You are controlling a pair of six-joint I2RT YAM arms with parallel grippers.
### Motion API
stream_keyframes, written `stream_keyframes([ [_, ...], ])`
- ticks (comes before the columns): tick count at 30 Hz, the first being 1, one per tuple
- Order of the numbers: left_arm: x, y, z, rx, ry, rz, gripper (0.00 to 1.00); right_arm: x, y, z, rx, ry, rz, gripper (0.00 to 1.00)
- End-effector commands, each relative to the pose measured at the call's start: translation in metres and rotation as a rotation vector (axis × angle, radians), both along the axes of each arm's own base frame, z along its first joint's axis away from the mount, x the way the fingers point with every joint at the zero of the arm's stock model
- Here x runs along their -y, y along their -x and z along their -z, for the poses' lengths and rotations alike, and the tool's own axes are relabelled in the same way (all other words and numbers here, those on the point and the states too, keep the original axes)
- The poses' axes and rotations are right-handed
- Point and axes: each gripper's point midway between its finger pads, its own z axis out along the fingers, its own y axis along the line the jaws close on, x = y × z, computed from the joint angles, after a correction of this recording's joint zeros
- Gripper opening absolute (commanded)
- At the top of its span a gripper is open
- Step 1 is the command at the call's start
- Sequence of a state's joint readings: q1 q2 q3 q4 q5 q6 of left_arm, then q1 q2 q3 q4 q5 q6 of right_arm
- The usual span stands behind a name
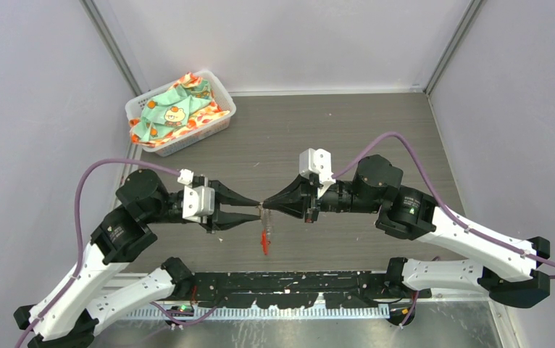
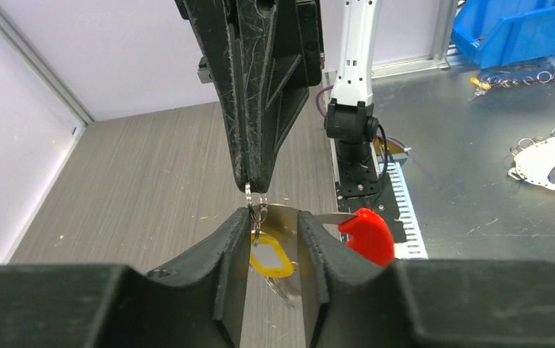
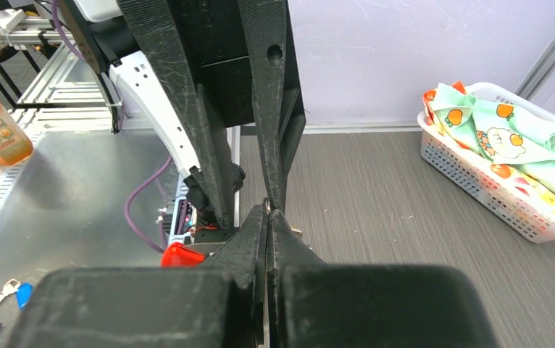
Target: Put the keys on the keyring
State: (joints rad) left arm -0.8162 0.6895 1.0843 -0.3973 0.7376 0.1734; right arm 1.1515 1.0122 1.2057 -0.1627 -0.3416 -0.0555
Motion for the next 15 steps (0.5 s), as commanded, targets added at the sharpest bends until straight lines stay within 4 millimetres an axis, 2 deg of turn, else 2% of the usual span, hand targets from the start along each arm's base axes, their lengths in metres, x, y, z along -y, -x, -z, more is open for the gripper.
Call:
stream_keyframes([
  [1, 0.0, 0.0, -0.016, 0.02, 0.042, -0.005, 0.27, 0.007, 0.0, -0.033, 0.062, -0.103, 0.012, 0.01],
  [3, 0.001, -0.006, -0.016, 0.019, 0.042, -0.03, 0.2, 0.007, 0.0, -0.032, 0.06, -0.102, 0.012, 0.01],
  [10, 0.005, -0.016, -0.016, -0.006, 0.047, -0.072, 0.14, 0.001, 0.002, -0.027, 0.047, -0.077, -0.011, 0.01],
  [12, 0.005, -0.019, -0.012, -0.017, 0.034, -0.086, 0.01, 0.001, 0.002, -0.027, 0.044, -0.072, -0.016, 0.01],
  [15, 0.003, -0.023, -0.008, -0.032, 0.018, -0.117, 0.0, 0.002, 0.003, -0.021, 0.029, -0.032, -0.019, 0.01],
])
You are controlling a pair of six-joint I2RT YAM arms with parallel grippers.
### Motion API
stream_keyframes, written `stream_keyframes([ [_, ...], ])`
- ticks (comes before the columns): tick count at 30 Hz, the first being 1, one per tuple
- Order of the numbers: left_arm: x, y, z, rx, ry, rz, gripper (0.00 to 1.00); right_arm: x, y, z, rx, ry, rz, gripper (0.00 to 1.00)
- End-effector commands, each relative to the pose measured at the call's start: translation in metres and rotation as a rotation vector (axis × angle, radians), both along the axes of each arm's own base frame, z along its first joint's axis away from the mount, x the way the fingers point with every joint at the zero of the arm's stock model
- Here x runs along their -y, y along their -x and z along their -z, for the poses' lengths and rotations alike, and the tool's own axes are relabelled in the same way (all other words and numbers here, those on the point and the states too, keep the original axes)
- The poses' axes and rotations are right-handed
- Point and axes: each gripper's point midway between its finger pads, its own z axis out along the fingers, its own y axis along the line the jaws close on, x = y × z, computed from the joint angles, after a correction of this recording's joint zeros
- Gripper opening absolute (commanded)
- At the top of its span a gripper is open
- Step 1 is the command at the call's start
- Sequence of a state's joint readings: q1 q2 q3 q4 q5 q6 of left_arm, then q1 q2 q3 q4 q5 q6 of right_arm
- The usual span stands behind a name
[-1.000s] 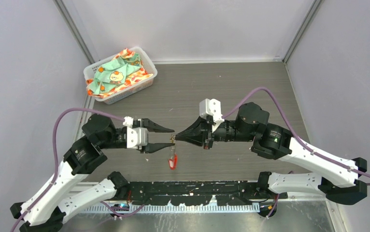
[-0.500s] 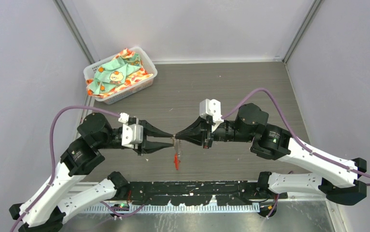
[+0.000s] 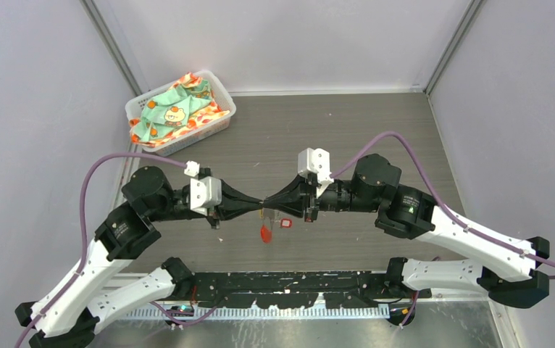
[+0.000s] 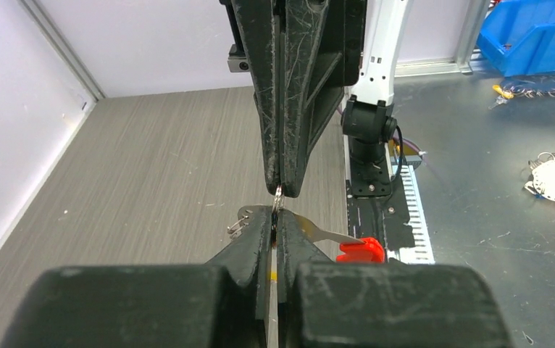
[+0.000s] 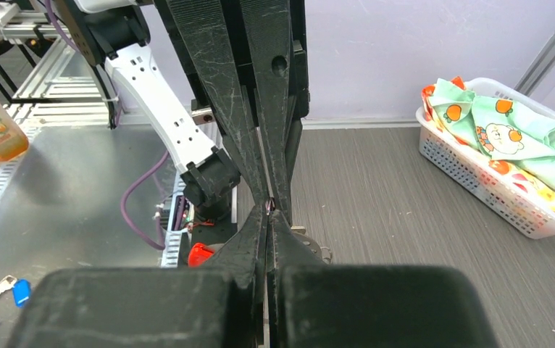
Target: Put the keys on the keyring
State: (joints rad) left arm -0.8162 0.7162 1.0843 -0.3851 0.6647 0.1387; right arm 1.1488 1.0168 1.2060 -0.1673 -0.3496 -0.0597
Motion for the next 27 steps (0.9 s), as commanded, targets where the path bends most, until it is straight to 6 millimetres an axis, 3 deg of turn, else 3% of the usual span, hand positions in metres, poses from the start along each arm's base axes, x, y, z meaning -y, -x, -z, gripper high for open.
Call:
stream_keyframes([
  [1, -0.002, -0.006, -0.011, 0.011, 0.021, -0.044, 0.0, 0.004, 0.003, -0.019, 0.022, -0.013, -0.012, 0.03],
  [2, -0.002, -0.005, -0.008, 0.007, 0.009, -0.037, 0.0, 0.006, 0.003, -0.017, 0.011, 0.02, -0.004, 0.15],
  [3, -0.002, -0.004, -0.005, 0.008, -0.007, -0.028, 0.0, 0.01, -0.003, -0.024, 0.003, 0.038, 0.034, 0.36],
  [5, -0.002, -0.001, 0.007, -0.002, -0.065, -0.004, 0.0, 0.017, -0.011, -0.013, -0.053, 0.155, 0.081, 0.57],
  [6, -0.002, 0.0, 0.011, -0.003, -0.097, 0.011, 0.0, 0.023, -0.012, -0.026, -0.061, 0.186, 0.093, 0.64],
  [8, -0.002, 0.0, 0.023, -0.011, -0.166, 0.029, 0.0, 0.028, -0.019, -0.011, -0.082, 0.327, 0.116, 0.71],
  [11, -0.001, 0.0, 0.023, -0.013, -0.216, 0.058, 0.01, 0.035, -0.023, 0.004, -0.062, 0.504, 0.109, 0.72],
  [13, 0.0, 0.0, 0.022, -0.016, -0.24, 0.068, 0.01, 0.034, -0.022, 0.012, -0.04, 0.564, 0.07, 0.64],
  [17, -0.001, 0.006, 0.02, -0.019, -0.256, 0.107, 0.01, 0.028, -0.014, 0.011, 0.001, 0.544, -0.012, 0.5],
  [27, 0.006, 0.009, 0.009, 0.009, -0.211, 0.15, 0.0, 0.012, -0.002, 0.015, -0.027, 0.546, -0.118, 0.38],
])
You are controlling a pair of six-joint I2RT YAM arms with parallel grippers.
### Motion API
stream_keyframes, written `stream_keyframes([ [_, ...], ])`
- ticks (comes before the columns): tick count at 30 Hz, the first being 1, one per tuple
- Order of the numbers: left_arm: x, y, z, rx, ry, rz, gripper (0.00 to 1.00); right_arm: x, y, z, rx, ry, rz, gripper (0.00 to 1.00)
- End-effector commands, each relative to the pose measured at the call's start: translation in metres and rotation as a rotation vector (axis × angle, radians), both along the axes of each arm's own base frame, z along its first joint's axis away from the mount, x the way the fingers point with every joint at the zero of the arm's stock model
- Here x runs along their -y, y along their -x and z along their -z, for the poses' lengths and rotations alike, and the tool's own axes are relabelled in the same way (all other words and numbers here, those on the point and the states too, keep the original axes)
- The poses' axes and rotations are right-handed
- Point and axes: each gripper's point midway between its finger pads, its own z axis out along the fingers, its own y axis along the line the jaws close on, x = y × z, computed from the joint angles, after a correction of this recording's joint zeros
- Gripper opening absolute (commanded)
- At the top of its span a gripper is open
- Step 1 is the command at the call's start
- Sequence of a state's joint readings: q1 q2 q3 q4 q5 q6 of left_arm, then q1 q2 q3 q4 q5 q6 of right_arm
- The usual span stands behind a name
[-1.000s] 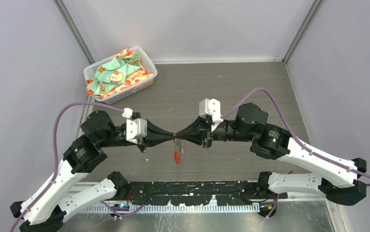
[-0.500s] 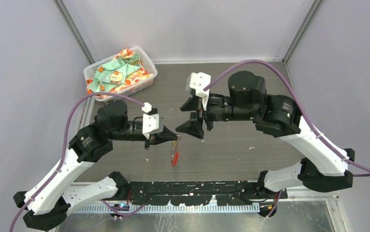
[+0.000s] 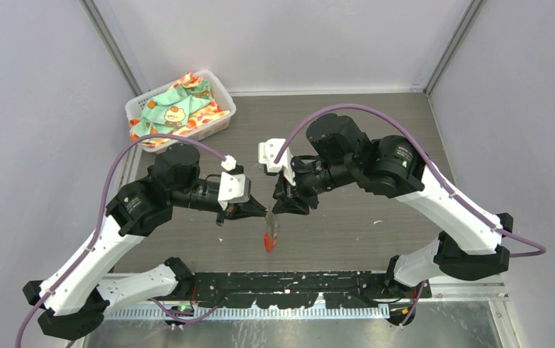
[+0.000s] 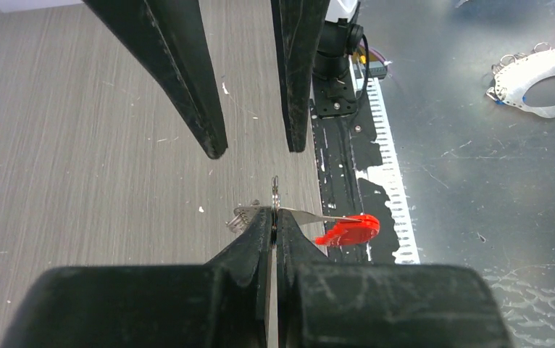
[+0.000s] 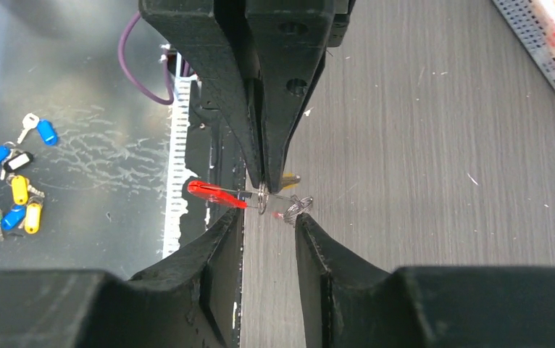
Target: Put the keys on the keyring
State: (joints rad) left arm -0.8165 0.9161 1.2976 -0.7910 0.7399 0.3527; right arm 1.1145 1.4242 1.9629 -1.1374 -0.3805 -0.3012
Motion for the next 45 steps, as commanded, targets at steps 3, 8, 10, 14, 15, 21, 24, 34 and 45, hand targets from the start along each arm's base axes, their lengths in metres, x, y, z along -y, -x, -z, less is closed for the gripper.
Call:
stream_keyframes([
  [3, 0.004, 0.007, -0.033, 0.079, 0.094, 0.06, 0.01, -0.009, 0.007, -0.006, -0.013, -0.035, -0.057, 0.36],
  [8, 0.004, 0.005, -0.041, 0.11, 0.127, 0.045, 0.0, -0.014, 0.006, -0.002, -0.029, -0.029, -0.055, 0.3],
  [10, 0.004, 0.004, -0.042, 0.122, 0.135, 0.041, 0.01, -0.014, 0.006, -0.001, -0.036, -0.024, -0.056, 0.28],
  [14, 0.005, 0.003, -0.044, 0.124, 0.141, 0.038, 0.01, -0.017, 0.005, 0.001, -0.047, -0.017, -0.057, 0.22],
  [15, 0.005, 0.003, -0.044, 0.127, 0.144, 0.036, 0.01, -0.017, 0.005, 0.002, -0.048, -0.012, -0.061, 0.19],
  [21, 0.005, 0.004, -0.05, 0.135, 0.165, 0.042, 0.0, -0.018, -0.003, 0.002, -0.02, -0.008, -0.031, 0.01],
  [24, 0.005, 0.005, -0.05, 0.133, 0.167, 0.043, 0.03, -0.017, -0.006, -0.003, -0.006, -0.033, -0.023, 0.01],
  [34, 0.0, 0.007, -0.051, 0.137, 0.192, 0.02, 0.3, -0.014, -0.012, -0.051, 0.03, -0.511, 0.064, 0.01],
  [45, -0.003, -0.005, -0.059, 0.193, 0.234, -0.057, 0.4, -0.006, 0.001, -0.064, 0.084, -0.777, 0.013, 0.01],
])
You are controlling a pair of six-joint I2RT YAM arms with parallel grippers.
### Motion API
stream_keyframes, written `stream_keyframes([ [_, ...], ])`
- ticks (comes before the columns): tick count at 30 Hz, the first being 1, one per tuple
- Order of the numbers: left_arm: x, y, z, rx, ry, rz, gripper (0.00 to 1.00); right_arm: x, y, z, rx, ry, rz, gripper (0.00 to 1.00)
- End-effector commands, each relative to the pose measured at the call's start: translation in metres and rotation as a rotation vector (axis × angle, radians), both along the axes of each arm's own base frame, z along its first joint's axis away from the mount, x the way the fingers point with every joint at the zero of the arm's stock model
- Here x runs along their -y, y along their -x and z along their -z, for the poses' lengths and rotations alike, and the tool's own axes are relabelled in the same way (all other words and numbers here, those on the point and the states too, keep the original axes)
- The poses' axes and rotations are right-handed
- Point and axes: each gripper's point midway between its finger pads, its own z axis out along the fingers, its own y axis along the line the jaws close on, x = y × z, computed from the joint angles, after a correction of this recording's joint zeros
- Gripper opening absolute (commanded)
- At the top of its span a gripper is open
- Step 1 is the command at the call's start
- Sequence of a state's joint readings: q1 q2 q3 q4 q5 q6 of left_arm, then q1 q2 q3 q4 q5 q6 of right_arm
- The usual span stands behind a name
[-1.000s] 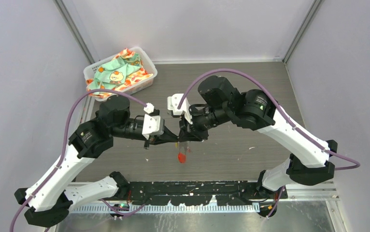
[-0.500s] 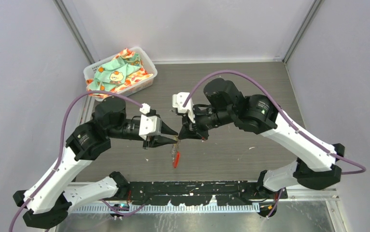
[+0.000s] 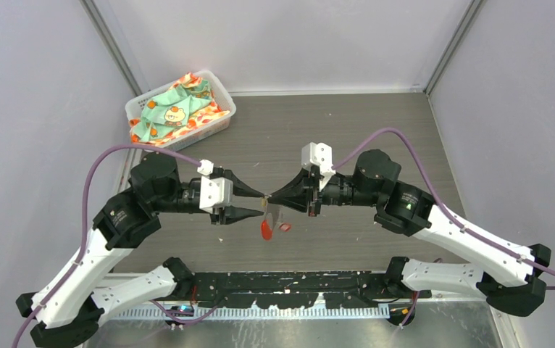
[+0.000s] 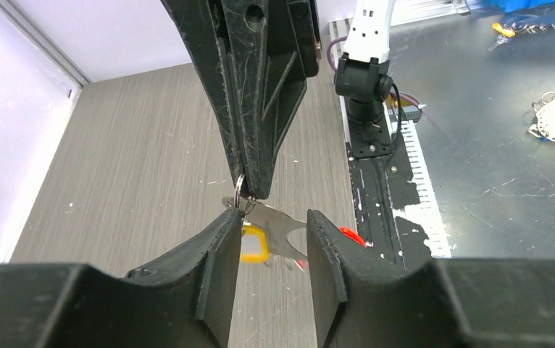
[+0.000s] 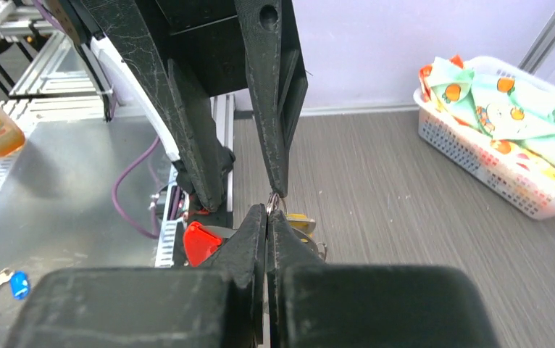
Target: Put the keys on the keyring
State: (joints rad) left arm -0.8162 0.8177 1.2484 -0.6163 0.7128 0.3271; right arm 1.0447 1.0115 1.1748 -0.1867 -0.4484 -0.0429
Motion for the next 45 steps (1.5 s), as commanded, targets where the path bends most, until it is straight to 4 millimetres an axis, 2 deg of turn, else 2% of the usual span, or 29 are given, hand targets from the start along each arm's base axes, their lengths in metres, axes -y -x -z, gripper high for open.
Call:
stream_keyframes([
  [1, 0.001, -0.005, -0.026, 0.063, 0.079, -0.025, 0.41, 0.001, 0.009, -0.056, 0.101, -0.242, -0.038, 0.01],
  [5, -0.001, -0.005, -0.029, 0.091, 0.081, -0.032, 0.41, -0.001, 0.01, -0.052, 0.097, -0.231, -0.053, 0.01],
  [9, -0.003, -0.006, -0.024, 0.1, 0.07, -0.041, 0.41, -0.002, 0.015, -0.054, 0.102, -0.232, -0.081, 0.01],
  [14, -0.003, -0.004, -0.029, 0.089, 0.085, -0.039, 0.32, -0.003, 0.016, -0.054, 0.096, -0.221, -0.088, 0.01],
  [19, -0.004, 0.004, -0.035, 0.062, 0.099, -0.01, 0.31, -0.005, 0.013, -0.045, 0.093, -0.189, -0.081, 0.01],
  [26, -0.004, 0.006, -0.03, 0.037, 0.094, -0.005, 0.03, -0.009, 0.013, -0.043, 0.093, -0.174, -0.098, 0.01],
  [28, -0.004, 0.004, -0.03, 0.032, 0.094, -0.018, 0.0, -0.01, 0.013, -0.039, 0.08, -0.144, -0.104, 0.01],
  [29, -0.005, 0.003, -0.03, 0.029, 0.092, -0.027, 0.0, -0.01, 0.013, -0.03, 0.062, -0.097, -0.102, 0.03],
  [30, -0.005, 0.002, -0.029, 0.028, 0.085, -0.03, 0.01, -0.009, 0.012, -0.027, 0.047, -0.067, -0.098, 0.09],
  [33, -0.007, 0.002, -0.017, 0.03, 0.04, -0.03, 0.01, -0.004, 0.004, -0.023, -0.005, 0.029, -0.038, 0.44],
  [35, -0.008, -0.001, -0.005, 0.048, -0.003, -0.029, 0.01, 0.0, 0.0, -0.021, -0.014, 0.11, -0.012, 0.53],
  [40, -0.007, -0.007, 0.017, 0.055, -0.103, -0.018, 0.01, 0.006, -0.008, -0.015, -0.015, 0.305, 0.006, 0.54],
  [45, -0.003, -0.019, 0.018, 0.076, -0.146, -0.03, 0.01, 0.008, -0.004, -0.008, -0.026, 0.453, -0.061, 0.46],
])
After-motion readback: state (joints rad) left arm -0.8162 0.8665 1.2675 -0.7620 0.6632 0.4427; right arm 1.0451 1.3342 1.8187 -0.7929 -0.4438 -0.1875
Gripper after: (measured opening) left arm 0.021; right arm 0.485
